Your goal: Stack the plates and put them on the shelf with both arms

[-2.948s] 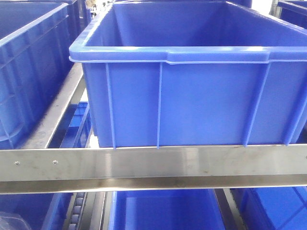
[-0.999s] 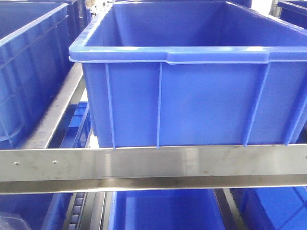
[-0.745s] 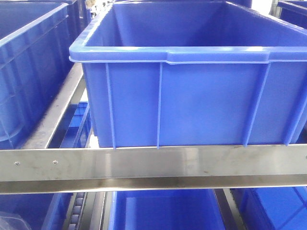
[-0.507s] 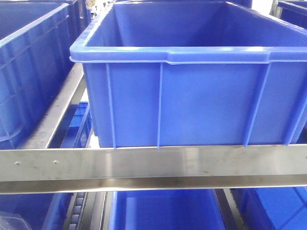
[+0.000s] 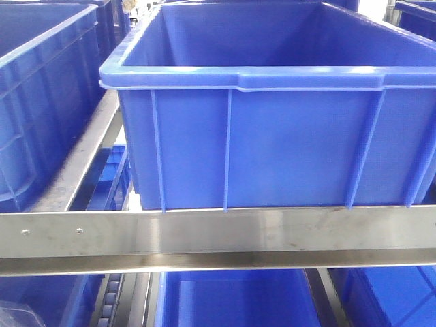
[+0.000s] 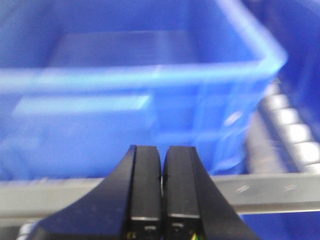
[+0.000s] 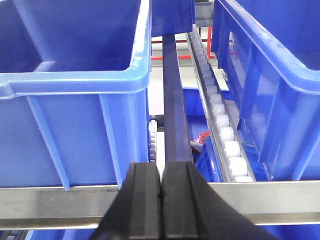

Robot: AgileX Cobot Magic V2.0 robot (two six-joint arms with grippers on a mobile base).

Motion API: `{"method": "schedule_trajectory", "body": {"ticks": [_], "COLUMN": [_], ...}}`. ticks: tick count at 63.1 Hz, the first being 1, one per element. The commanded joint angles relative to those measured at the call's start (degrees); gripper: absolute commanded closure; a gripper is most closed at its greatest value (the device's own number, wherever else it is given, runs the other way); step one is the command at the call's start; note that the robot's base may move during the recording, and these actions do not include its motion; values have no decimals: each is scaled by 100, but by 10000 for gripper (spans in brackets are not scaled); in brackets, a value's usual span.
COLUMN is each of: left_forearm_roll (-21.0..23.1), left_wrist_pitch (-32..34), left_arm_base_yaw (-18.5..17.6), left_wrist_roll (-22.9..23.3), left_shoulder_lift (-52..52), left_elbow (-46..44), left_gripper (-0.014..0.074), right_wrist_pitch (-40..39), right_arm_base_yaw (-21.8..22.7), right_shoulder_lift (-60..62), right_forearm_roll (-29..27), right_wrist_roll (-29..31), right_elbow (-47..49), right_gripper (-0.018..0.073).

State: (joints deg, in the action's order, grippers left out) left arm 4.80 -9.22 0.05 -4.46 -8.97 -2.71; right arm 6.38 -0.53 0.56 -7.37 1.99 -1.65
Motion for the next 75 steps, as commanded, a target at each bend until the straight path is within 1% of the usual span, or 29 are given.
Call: {"method": "schedule_trajectory", "body": {"ticks": [1,6,9,11,22,75], "left_forearm_roll": [60,60,60,60,60,60], "left_wrist_pitch": [707,993,701,800,839,839], "left_arm_base_yaw": [229,347,371,371,344,344], "left_wrist_roll": [-9,-9,-9,-9,-9,-9], "left_shoulder_lift": [453,855,1079,1038,1036,1036], "left_elbow": [165,478,454,464,464,454], "left_gripper": [513,513,513,513,513,513], "right_wrist_pitch": [-449,-449,-449,-456,-456,-456], "right_arm_base_yaw": [31,31,31,31,31,31], "right_shoulder_lift": [128,128,128,128,128,128], "right_forearm_roll": [65,65,65,65,65,65], "right_wrist_roll": [19,19,19,19,19,19], "right_elbow": [89,89,89,89,89,89], "right_gripper": [503,503,503,503,503,503]}}
